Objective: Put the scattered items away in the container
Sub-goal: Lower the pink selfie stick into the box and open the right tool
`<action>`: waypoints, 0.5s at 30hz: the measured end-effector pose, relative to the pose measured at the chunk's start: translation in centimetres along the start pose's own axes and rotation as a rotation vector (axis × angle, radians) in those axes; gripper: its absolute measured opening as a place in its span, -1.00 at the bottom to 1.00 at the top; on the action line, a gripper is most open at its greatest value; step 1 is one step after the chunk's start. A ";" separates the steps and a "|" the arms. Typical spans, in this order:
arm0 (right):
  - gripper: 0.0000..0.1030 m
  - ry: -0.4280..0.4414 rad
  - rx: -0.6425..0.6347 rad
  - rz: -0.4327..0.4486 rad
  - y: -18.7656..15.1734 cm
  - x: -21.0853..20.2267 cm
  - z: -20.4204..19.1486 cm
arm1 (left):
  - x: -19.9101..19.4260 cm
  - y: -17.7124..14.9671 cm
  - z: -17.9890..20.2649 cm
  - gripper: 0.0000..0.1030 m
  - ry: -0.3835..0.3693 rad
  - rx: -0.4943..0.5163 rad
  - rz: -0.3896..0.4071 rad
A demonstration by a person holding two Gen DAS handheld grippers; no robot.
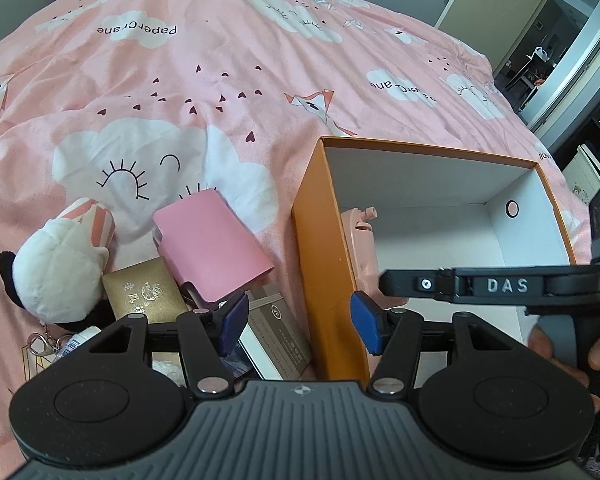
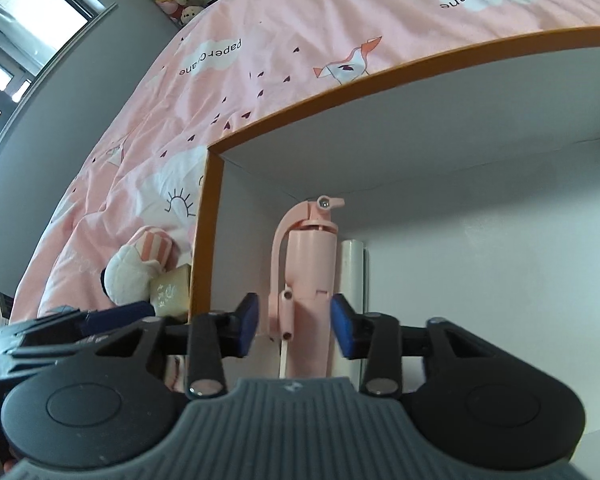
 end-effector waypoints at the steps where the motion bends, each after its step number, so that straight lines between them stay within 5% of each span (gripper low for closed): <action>1: -0.38 -0.017 -0.001 0.002 -0.1 -0.2 0.1 | 0.0 0.0 0.0 0.29 0.001 0.000 -0.001; 8: -0.70 -0.115 -0.004 0.019 -0.8 -1.2 0.7 | 0.0 -0.2 0.4 0.29 0.008 0.012 -0.002; 15: -0.67 -0.130 -0.028 0.007 -0.4 -0.3 0.6 | 0.3 -0.3 0.7 0.29 0.010 0.016 -0.011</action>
Point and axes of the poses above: each gripper's, at about its wrist camera, not at the fingertips, and x roughly the way its jaws point, z to its right, y to its top, the point moved 2 cm from there along x, roughly the way its jaws point, and after that the axes turned 12 degrees about -z, right-handed, at the moved point
